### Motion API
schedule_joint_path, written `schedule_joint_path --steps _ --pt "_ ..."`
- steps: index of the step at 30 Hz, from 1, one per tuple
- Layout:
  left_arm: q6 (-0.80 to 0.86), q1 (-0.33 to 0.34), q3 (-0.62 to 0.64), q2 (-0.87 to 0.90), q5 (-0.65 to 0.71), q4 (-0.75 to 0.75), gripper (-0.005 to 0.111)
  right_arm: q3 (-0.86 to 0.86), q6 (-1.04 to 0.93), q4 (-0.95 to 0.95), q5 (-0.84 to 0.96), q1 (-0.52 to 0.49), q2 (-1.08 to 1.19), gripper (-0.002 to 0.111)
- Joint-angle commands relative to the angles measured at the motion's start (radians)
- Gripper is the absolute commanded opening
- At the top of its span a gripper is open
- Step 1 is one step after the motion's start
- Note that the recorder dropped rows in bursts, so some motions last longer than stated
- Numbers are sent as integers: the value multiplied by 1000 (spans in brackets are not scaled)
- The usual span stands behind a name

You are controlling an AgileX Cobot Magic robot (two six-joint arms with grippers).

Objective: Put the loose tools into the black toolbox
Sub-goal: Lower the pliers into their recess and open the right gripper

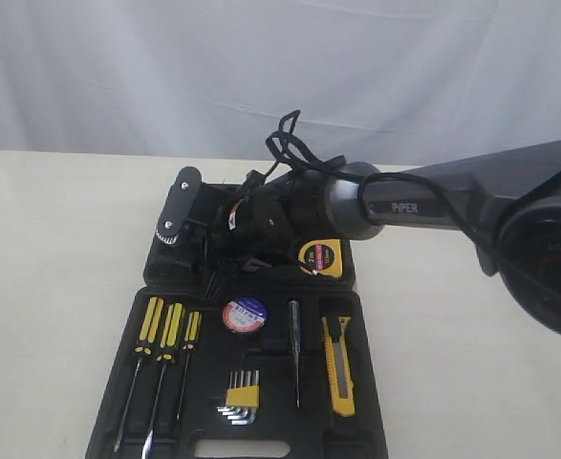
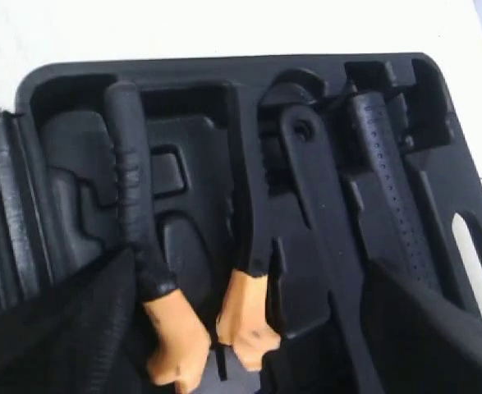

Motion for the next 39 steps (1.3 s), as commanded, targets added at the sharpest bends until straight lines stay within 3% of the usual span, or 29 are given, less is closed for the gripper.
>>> schedule_joint_path --steps 1,8,10,12,18,27,39 --pt "-2 -5 3 -1 -10 -10 0 8 41 8 65 -2 8 73" --pt "-2 -5 3 -1 -10 -10 0 8 111 13 69 -2 -29 73" --pt "-2 -5 3 -1 -10 -10 0 8 126 32 77 0 -50 68" --pt "-2 -5 3 -1 -10 -10 0 8 128 63 87 8 -71 55" --pt "-2 -5 3 -1 -10 -10 0 8 141 139 89 34 -116 -1" --pt "-2 -5 3 -1 -10 -10 0 8 307 161 -1 33 -82 -1" --pt "-2 -5 3 -1 -10 -10 0 8 632 165 -261 31 49 -1"
